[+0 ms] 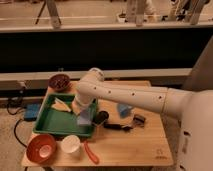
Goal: Place sponge in red bowl
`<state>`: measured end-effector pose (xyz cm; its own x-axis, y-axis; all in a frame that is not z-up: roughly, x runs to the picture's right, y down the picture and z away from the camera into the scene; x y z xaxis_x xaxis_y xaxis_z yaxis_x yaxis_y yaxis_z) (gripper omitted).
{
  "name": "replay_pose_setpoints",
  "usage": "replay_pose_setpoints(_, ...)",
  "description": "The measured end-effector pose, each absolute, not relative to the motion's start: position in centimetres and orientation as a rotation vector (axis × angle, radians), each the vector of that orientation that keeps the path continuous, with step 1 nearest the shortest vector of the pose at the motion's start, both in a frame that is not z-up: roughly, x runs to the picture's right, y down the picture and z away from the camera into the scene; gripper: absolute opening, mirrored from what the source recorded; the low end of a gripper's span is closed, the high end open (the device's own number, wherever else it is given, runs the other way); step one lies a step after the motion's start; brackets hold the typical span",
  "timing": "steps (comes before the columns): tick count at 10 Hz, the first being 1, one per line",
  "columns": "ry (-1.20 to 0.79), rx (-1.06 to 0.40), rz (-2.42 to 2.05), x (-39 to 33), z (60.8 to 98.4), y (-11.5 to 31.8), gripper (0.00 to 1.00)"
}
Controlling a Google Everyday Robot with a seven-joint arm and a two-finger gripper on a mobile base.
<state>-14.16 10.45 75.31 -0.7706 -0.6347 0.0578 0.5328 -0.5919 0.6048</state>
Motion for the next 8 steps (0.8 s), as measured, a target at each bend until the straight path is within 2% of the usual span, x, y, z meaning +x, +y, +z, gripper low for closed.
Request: replay_pose_setpoints(8, -0.842, 0.244, -2.394, -15.5, 72.6, 10.2, 0.09)
